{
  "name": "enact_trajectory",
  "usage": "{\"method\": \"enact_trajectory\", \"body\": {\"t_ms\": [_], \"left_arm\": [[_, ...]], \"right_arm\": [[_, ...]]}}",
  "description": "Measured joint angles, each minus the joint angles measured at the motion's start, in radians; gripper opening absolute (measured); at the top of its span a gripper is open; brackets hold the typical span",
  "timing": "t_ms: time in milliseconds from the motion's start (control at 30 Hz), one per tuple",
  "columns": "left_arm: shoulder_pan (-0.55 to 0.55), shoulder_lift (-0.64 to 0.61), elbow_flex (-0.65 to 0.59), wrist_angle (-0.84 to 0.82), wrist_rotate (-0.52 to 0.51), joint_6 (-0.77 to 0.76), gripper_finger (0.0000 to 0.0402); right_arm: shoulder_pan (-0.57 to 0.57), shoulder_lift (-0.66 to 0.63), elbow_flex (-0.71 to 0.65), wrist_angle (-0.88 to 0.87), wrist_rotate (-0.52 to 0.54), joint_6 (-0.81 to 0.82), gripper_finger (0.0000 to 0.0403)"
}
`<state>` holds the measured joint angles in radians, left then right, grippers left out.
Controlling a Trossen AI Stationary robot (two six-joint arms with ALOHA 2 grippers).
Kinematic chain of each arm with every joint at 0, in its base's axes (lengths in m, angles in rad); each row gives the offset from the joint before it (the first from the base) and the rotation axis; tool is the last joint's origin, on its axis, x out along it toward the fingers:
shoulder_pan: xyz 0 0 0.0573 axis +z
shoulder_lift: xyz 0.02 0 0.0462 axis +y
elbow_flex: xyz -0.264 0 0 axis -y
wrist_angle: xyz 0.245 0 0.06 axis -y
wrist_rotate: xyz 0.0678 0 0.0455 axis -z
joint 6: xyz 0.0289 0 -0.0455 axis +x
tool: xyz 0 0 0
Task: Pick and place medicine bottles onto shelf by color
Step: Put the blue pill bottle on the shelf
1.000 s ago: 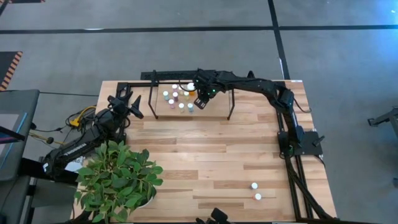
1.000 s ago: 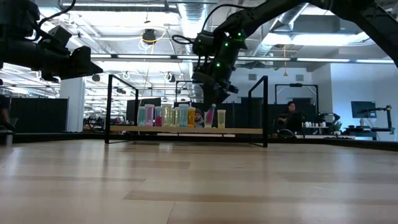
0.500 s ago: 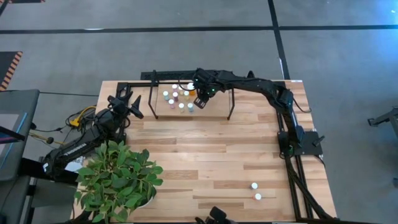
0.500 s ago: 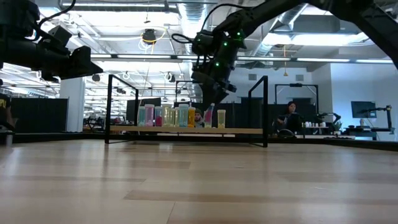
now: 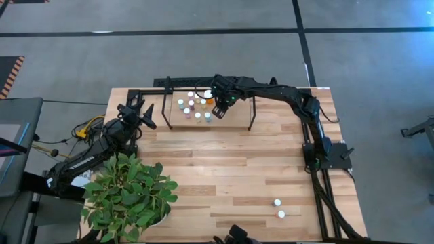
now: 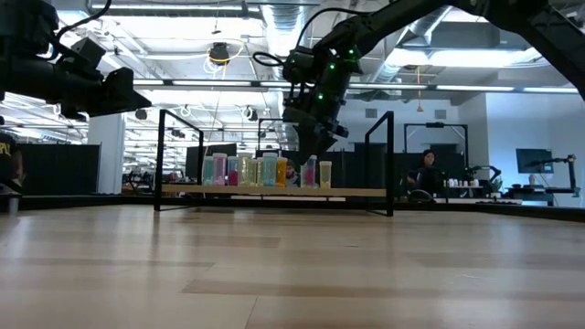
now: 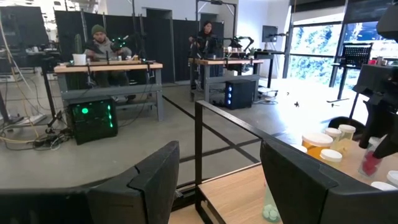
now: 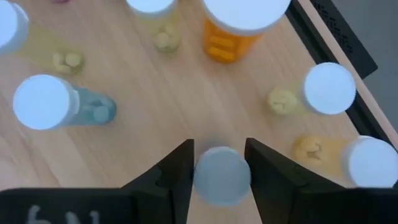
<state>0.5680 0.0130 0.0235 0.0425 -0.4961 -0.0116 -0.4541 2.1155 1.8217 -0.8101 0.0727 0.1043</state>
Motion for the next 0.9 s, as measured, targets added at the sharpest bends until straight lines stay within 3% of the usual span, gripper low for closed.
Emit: {"method": "enact_trajectory", "body": {"t_ms": [400,600,900], "left_arm": [[0.000,0.000,0.000,0.000,0.000,0.000,0.0214],[0.000,0.000,0.000,0.000,0.000,0.000,0.0214],[0.000,0.000,0.000,0.000,0.000,0.000,0.0214]], "right_arm": [[0.000,0.000,0.000,0.029,0.001,0.001,0.0228],[-0.001,0.000,0.007,0.050,0.023,0.023,0.0240],[0.003,0.000,0.184,-0.140,0.112,0.074,0.0240]]}}
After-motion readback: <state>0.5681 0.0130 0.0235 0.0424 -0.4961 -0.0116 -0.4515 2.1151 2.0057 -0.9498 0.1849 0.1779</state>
